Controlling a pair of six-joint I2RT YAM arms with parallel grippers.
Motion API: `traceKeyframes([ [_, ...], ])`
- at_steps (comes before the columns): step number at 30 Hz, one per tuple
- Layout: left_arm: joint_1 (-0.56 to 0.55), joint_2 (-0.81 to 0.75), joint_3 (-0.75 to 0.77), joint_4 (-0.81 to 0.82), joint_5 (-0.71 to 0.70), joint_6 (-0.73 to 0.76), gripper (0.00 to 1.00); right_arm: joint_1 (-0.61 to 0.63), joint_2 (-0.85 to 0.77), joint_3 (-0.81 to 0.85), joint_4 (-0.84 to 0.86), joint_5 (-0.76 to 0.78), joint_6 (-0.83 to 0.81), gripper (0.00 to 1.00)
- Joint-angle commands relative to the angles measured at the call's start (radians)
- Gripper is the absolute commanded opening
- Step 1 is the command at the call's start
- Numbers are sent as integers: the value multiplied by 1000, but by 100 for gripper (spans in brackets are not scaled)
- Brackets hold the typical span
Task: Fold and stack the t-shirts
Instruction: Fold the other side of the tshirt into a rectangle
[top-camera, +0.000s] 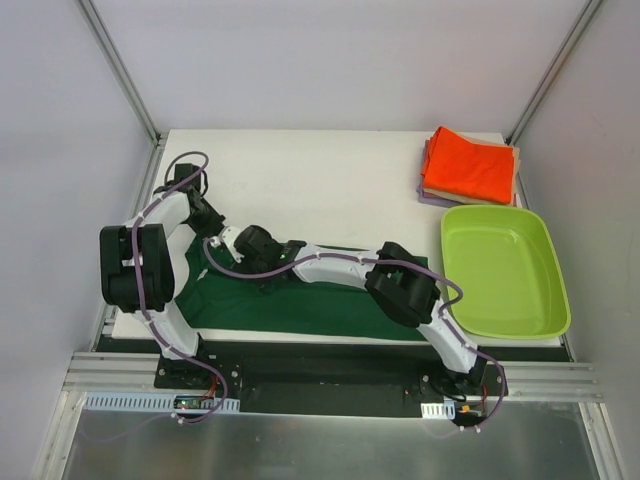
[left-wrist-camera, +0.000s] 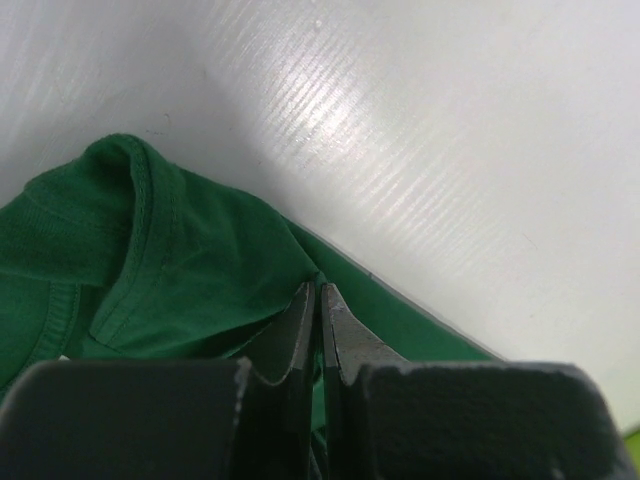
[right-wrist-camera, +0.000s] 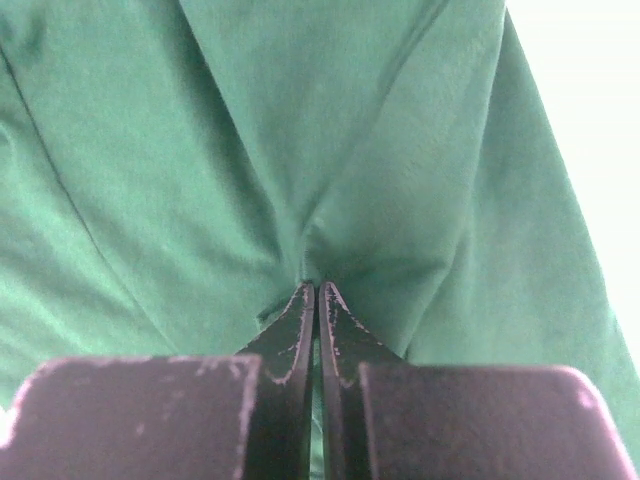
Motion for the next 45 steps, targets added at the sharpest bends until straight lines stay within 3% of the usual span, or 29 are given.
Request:
traceKeyframes([
  [1,14,-119,-17,-17,13,18,0,-4,-173,-74,23,-23,-3,0],
  [16,14,-512,-350,-53,-24,-59,0,-4,-337,-272,46,-333,38,0],
  [24,12,-777,-568,-128,-17,-114,0,1,-371,-356,33,-390,18,0],
  [34,9,-938,-607,-303,-55,-174,0,1,-371,-378,21,-376,6,1],
  [42,6,-972,-608,-368,-49,-234,1,1,-371,-368,-37,-381,-15,7],
  [45,3,-980,-613,-383,-26,-252,6,-1,-379,-364,-74,-405,-37,12],
])
